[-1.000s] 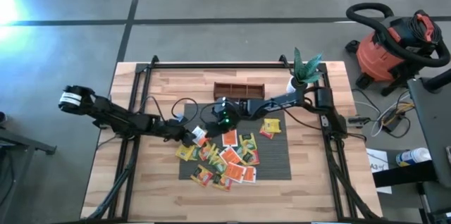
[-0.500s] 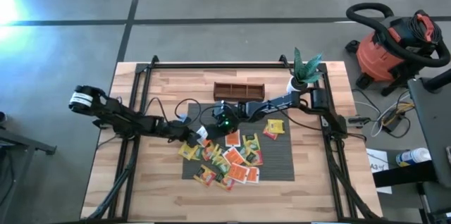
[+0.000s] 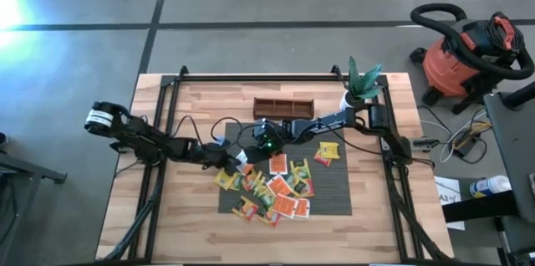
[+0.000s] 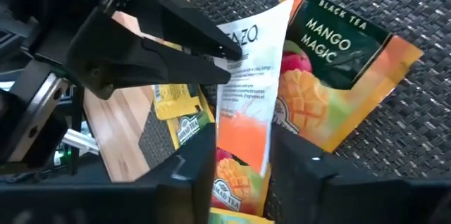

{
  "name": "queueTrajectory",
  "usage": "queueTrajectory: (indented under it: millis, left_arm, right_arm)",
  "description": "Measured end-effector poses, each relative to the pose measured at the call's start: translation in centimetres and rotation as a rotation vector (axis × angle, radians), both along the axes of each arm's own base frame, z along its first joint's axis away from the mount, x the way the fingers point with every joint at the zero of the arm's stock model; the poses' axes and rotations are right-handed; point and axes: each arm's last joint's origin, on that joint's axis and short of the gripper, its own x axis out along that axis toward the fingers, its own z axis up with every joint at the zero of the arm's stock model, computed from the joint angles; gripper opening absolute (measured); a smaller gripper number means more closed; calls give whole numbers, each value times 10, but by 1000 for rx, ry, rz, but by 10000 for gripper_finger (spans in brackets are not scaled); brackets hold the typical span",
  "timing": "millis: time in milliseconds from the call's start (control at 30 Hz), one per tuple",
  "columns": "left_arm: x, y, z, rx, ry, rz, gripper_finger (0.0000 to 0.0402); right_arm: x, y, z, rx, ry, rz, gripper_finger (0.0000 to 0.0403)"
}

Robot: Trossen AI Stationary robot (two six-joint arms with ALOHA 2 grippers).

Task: Pick & Place Tea
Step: Put the white orange tea bag into the right section of the wooden organizer

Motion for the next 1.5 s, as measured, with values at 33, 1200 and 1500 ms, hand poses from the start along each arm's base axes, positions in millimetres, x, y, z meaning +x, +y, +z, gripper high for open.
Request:
queueTrajectory:
  millis: [33, 1200, 1500]
  left_arm:
    - [0, 0, 0, 0, 0, 0, 69]
    - [-41, 28, 119, 240, -529, 418, 69]
    - [-58, 52, 127, 151, -561, 347, 74]
  right_arm:
    - [0, 0, 0, 0, 1, 0, 103]
    - [-46, -18, 105, -617, 9, -83, 8]
    - [-64, -21, 159, -800, -219, -230, 8]
